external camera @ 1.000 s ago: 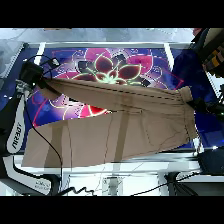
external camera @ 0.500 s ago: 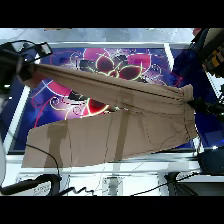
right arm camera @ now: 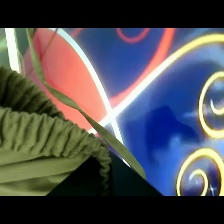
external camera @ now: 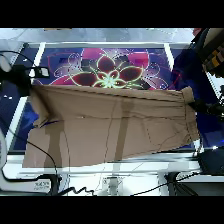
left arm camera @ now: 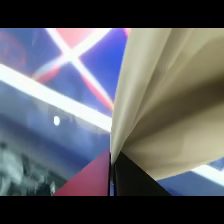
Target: Fold the clothes and pants, and hang the long-sleeved shirts on hangers.
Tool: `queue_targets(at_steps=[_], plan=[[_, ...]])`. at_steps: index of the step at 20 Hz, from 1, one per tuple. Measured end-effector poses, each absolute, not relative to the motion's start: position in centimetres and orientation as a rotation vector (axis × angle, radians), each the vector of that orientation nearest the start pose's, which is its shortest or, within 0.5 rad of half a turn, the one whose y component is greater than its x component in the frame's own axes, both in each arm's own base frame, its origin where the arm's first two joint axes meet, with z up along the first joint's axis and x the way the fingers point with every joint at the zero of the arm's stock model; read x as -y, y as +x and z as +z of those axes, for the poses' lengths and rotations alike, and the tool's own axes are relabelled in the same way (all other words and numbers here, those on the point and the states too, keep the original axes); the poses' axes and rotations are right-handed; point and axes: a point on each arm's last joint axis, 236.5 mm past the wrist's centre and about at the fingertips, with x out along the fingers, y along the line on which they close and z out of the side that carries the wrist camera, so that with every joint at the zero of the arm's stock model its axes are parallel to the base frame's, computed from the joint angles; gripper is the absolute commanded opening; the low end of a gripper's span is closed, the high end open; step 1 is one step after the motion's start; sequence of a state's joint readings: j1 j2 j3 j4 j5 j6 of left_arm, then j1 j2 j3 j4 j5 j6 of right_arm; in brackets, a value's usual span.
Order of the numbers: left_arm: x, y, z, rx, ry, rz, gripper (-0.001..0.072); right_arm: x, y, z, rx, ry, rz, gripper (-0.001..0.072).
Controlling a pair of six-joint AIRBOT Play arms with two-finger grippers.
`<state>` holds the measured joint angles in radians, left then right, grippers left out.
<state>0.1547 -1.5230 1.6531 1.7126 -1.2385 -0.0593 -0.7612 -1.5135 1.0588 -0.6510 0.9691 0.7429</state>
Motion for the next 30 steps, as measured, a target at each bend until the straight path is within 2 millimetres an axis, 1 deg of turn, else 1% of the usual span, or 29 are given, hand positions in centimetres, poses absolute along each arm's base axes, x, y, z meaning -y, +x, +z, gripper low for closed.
queue_targets(at_steps=[2, 3, 5, 6, 7, 9, 10, 12, 14, 15, 16, 17, 18, 19, 20, 21, 22, 23, 25, 28, 30], plan=[[-10.1, 50.7, 4.3, -1.018, 1.394, -0.676, 0.0016, 17.6, 40.7, -3.8, -0.867, 0.609, 0.039, 0.0021], [-9.7, 52.6, 2.5, -0.982, 1.423, -0.673, 0.0016, 17.6, 40.7, -3.8, -0.868, 0.606, 0.039, 0.0021], [-8.7, 56.2, 0.3, -0.893, 1.481, -0.639, 0.0016, 17.6, 40.7, -3.9, -0.871, 0.601, 0.039, 0.0021], [-8.3, 57.7, -0.4, -0.848, 1.504, -0.616, 0.0019, 17.6, 40.7, -3.9, -0.871, 0.601, 0.039, 0.0021], [-7.8, 59.2, -0.8, -0.804, 1.508, -0.581, 0.0069, 17.6, 40.6, -3.9, -0.872, 0.6, 0.039, 0.0021], [-7.6, 61.1, -1.2, -0.751, 1.452, -0.496, 0.0582, 17.7, 40.6, -3.9, -0.872, 0.599, 0.038, 0.0021], [-7.8, 61.7, -1.2, -0.736, 1.397, -0.444, 0.0597, 17.7, 40.6, -3.9, -0.874, 0.597, 0.037, 0.0021], [-8.3, 62.6, -0.7, -0.715, 1.247, -0.342, 0.0594, 17.6, 40.6, -3.9, -0.875, 0.597, 0.04, 0.0021], [-9.0, 63.0, 0.9, -0.692, 1.077, -0.239, 0.0593, 17.5, 40.6, -3.9, -0.875, 0.598, 0.042, 0.0021], [-9.7, 63.0, 2.1, -0.678, 0.984, -0.18, 0.0592, 17.5, 40.6, -3.9, -0.875, 0.6, 0.044, 0.0021], [-10.3, 62.7, 3.1, -0.677, 0.884, -0.13, 0.0589, 17.4, 40.6, -3.9, -0.876, 0.6, 0.045, 0.0021], [-11.1, 62.0, 3.8, -0.695, 0.777, -0.086, 0.0574, 17.4, 40.6, -3.9, -0.877, 0.601, 0.046, 0.0021], [-11.9, 61.1, 4.1, -0.728, 0.689, -0.053, 0.0574, 17.4, 40.6, -3.9, -0.878, 0.602, 0.049, 0.0021], [-13.0, 59.6, 3.8, -0.788, 0.615, -0.027, 0.0573, 17.3, 40.5, -3.9, -0.879, 0.604, 0.051, 0.0021], [-14.1, 57.9, 3.1, -0.862, 0.556, -0.012, 0.0573, 17.1, 40.5, -3.9, -0.882, 0.606, 0.057, 0.0021], [-15.1, 55.9, 1.9, -0.949, 0.484, -0.008, 0.0573, 17.0, 40.5, -3.9, -0.885, 0.608, 0.062, 0.0021], [-15.6, 54.1, 0.8, -1.024, 0.407, -0.015, 0.0574, 16.9, 40.4, -3.9, -0.886, 0.61, 0.065, 0.0021], [-16.0, 52.2, -0.4, -1.095, 0.314, -0.03, 0.0574, 16.9, 40.4, -3.9, -0.888, 0.611, 0.068, 0.0021], [-15.9, 49.3, -2.1, -1.186, 0.13, -0.068, 0.0574, 16.8, 40.4, -3.9, -0.889, 0.612, 0.07, 0.0021], [-15.7, 47.0, -3.1, -1.229, -0.075, -0.111, 0.0574, 16.7, 40.3, -3.9, -0.891, 0.613, 0.074, 0.0021], [-15.8, 45.9, -3.6, -1.251, -0.139, -0.133, 0.0574, 16.7, 40.3, -3.9, -0.892, 0.613, 0.075, 0.0021]])
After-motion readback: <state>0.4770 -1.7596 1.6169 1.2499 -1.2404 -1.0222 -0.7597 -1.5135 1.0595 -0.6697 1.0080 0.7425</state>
